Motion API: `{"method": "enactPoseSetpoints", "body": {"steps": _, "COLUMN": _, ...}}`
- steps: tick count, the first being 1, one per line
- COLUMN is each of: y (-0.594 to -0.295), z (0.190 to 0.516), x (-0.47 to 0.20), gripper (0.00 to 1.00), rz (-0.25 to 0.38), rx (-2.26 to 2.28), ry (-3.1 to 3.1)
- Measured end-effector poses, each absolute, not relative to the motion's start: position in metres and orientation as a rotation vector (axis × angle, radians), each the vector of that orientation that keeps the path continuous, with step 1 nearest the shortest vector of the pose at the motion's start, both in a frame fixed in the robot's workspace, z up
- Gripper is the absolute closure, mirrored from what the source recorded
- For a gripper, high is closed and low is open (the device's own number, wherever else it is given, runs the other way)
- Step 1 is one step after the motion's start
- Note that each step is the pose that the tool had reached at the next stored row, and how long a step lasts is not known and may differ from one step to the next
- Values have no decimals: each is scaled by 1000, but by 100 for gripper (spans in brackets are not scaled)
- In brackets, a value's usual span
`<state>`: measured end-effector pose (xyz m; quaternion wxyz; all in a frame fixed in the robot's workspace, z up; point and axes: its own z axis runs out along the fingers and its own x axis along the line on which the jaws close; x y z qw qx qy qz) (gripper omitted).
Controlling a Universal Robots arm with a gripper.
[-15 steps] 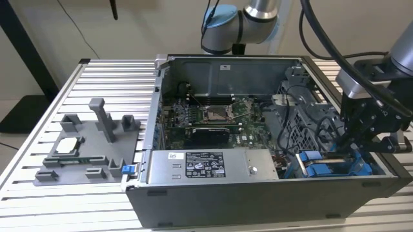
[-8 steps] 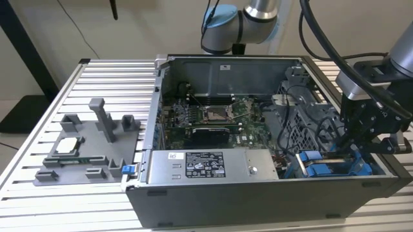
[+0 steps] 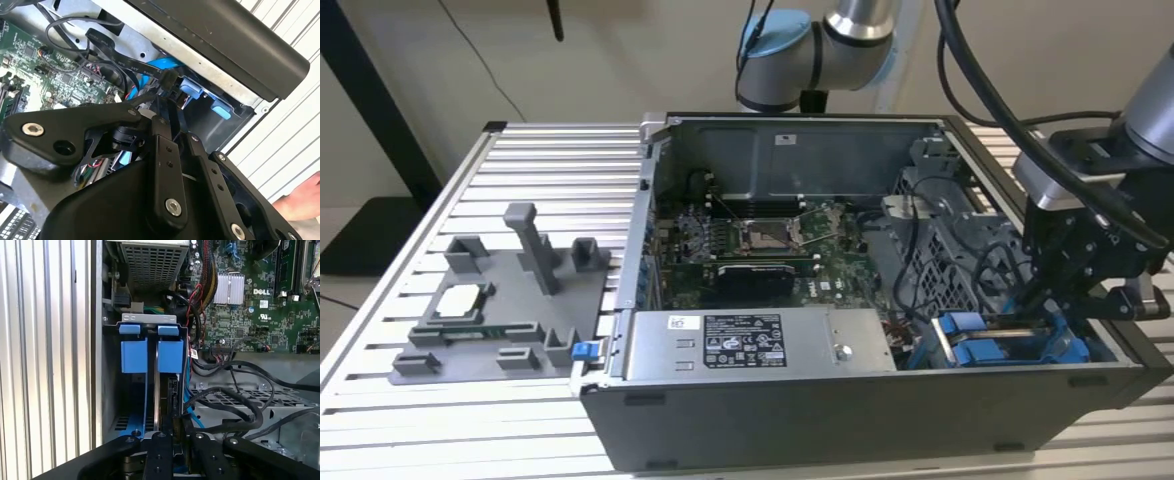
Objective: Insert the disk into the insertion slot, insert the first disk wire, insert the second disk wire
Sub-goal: 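Insert the first disk wire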
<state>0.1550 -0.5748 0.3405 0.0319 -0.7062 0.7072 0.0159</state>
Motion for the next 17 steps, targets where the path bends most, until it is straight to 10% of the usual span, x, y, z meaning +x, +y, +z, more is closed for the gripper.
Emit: {"method": "enactPoseSetpoints", "body": {"steps": 17, "y": -575, "z": 334, "x": 154, "gripper": 100, "rz": 46, "rx": -2133, "ry": 2218}}
